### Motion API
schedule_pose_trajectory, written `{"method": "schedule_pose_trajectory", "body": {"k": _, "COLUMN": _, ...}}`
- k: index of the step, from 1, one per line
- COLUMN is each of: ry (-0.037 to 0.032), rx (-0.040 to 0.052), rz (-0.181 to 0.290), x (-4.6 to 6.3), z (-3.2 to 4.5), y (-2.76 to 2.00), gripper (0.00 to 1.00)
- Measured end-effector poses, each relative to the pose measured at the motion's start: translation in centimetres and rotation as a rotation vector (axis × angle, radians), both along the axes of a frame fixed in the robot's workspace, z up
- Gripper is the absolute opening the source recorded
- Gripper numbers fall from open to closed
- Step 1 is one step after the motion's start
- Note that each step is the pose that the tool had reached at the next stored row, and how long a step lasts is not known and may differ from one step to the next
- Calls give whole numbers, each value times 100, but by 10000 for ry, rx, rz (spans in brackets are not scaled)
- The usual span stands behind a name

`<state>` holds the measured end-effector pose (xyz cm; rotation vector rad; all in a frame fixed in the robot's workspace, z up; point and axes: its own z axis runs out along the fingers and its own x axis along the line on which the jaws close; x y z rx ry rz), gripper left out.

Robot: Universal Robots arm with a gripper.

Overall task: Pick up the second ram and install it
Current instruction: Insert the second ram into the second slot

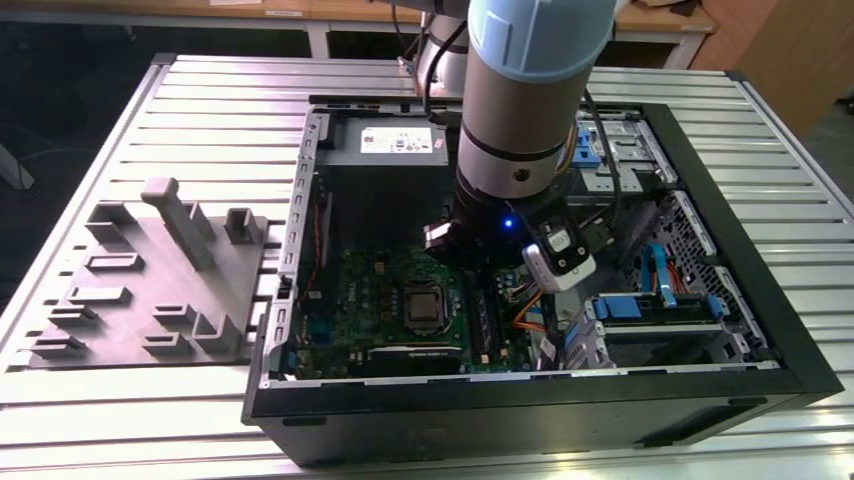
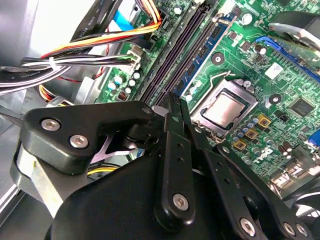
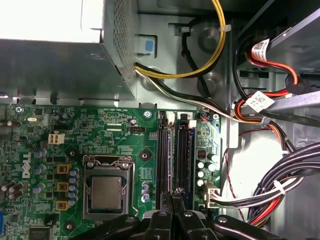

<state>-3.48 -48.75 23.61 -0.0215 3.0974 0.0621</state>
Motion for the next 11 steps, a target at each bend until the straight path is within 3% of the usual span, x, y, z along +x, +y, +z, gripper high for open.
{"method": "schedule_pose_trajectory", "body": {"k": 2, "ry": 0, "rx": 1, "rz": 0, "x": 0, "z": -2, "y": 0, "gripper": 11}}
{"method": "schedule_pose_trajectory", "body": {"k": 4, "ry": 0, "rx": 109, "rz": 0, "x": -1, "z": -11, "y": -2, "gripper": 11}}
{"method": "schedule_pose_trajectory", "body": {"k": 11, "ry": 1, "rx": 105, "rz": -1, "x": 0, "z": -27, "y": -2, "gripper": 11}}
